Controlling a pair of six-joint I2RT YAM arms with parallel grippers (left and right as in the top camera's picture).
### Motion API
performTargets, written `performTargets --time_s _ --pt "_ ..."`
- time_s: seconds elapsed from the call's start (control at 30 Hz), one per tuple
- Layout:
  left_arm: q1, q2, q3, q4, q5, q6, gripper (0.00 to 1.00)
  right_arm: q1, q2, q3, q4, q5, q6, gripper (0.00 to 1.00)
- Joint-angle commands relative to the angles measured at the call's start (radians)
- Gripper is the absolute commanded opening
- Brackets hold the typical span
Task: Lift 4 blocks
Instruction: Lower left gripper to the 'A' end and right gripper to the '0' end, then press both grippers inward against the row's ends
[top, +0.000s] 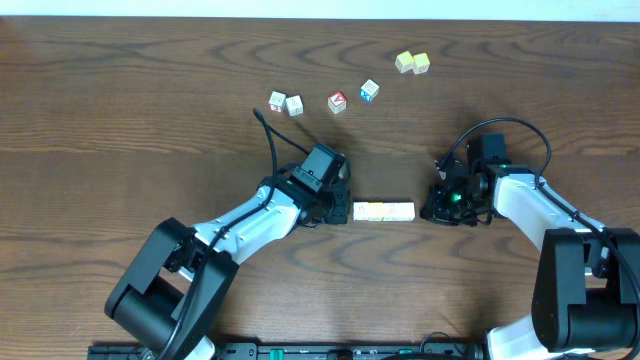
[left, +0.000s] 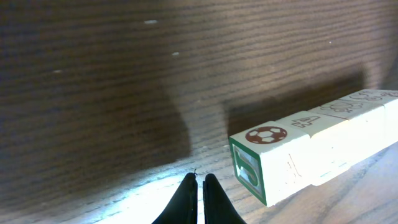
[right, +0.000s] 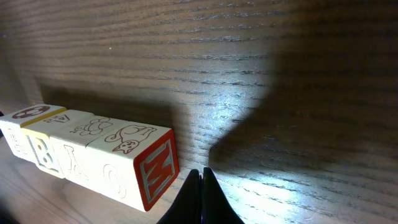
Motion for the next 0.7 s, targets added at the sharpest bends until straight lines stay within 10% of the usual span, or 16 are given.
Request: performTargets --time_s 0.0,0.67 --pt "-0.003 0.021 0.019 0.001 0.010 -0.020 0.07 0.013 0.005 -0.005 0.002 0.005 -0.014 0.01" --pt "-0.008 0.029 0.019 0.030 0.031 -0.050 0.07 0.013 0.005 -0.005 0.011 -0.035 -0.060 0.01"
